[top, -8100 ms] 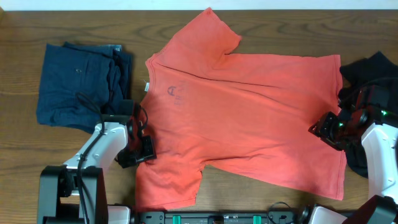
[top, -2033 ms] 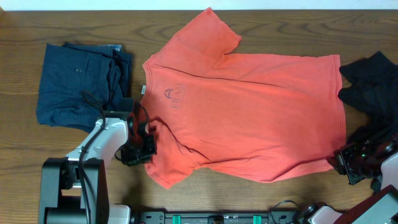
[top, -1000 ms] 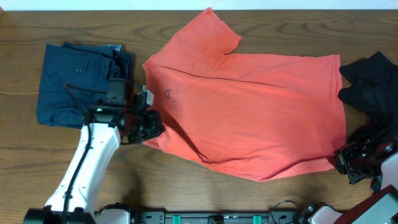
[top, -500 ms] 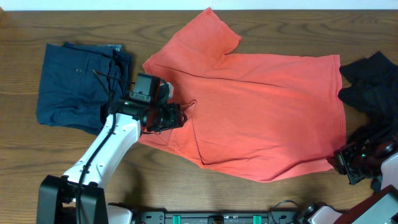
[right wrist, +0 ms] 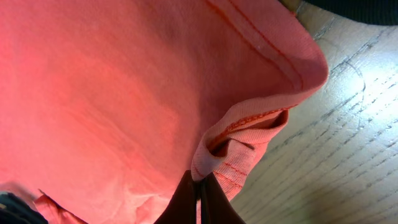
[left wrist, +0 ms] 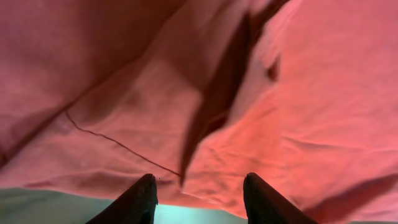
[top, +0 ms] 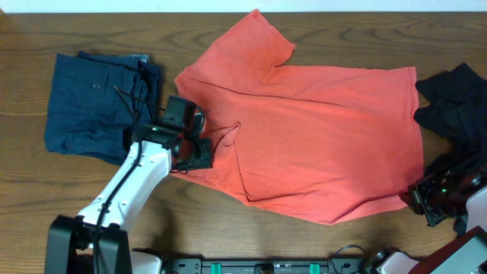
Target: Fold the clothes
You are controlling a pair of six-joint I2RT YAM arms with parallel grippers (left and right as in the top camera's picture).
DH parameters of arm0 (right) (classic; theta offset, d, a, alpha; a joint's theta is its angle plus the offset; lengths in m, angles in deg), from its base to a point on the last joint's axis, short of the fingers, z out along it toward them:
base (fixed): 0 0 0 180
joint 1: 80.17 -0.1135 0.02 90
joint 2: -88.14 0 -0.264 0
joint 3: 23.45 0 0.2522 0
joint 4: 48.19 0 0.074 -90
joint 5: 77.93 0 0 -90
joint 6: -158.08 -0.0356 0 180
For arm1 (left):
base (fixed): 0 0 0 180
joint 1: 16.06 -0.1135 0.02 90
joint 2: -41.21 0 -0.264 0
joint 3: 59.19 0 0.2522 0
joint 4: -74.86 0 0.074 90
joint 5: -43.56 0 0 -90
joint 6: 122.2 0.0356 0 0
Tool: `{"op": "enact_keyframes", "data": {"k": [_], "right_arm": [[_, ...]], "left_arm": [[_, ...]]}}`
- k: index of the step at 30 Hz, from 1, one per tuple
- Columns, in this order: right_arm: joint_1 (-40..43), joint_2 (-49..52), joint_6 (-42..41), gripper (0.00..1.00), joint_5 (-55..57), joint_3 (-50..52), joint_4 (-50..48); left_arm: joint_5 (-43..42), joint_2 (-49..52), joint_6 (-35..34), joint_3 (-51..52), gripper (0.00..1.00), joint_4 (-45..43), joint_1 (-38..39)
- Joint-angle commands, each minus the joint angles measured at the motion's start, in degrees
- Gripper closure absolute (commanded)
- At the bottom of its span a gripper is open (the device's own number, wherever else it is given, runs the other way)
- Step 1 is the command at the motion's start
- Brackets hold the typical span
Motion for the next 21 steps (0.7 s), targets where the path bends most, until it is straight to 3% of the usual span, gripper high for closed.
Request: {"op": "enact_keyframes", "data": {"k": [1, 4, 13, 21], "right_arm": [[-0.6, 0.1, 1.1, 0.98, -0.4, -0.7, 0.1], [-0.6, 0.1, 1.1, 0.98, -0.4, -0.7, 0.1], [-0.6, 0.1, 1.1, 0.98, -0.4, -0.7, 0.1], [-0.6, 0.1, 1.1, 0.98, -0.4, -0.7, 0.0]], "left_arm": [[2.6, 2.4, 2.3, 1.2, 0.52, -0.7, 0.1], [2.1, 4.3, 4.0, 1.2, 0.49, -1.1, 0.1], [-5.9, 8.9, 9.0, 1.2, 0.5, -2.5, 0.1], [-17.6, 8.9, 10.9, 1.2, 0.88, -2.3, 0.1]]}}
